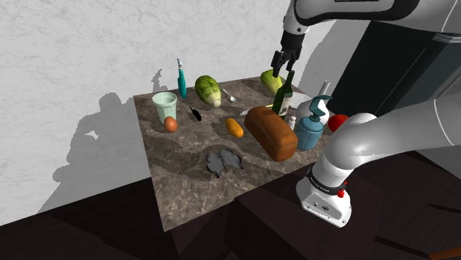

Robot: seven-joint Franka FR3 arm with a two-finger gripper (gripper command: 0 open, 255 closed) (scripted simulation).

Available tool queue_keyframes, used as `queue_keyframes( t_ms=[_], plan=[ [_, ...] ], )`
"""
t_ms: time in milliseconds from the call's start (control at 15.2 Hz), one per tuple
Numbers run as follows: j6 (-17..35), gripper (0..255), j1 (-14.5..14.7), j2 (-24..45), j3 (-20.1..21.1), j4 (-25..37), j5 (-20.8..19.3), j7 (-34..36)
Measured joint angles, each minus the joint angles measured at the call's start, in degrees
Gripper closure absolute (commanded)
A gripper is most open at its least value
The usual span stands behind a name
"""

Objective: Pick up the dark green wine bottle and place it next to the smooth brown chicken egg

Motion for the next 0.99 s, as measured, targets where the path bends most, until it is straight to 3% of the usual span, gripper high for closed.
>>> queue_keyframes(
  t_ms=[528, 990],
  plan=[
    [7.50, 0, -3.30, 8.43, -10.10, 3.38, -1.84, -7.68],
    [13.37, 0, -4.45, 18.93, -19.28, 9.54, 0.72, -15.71]
  ],
)
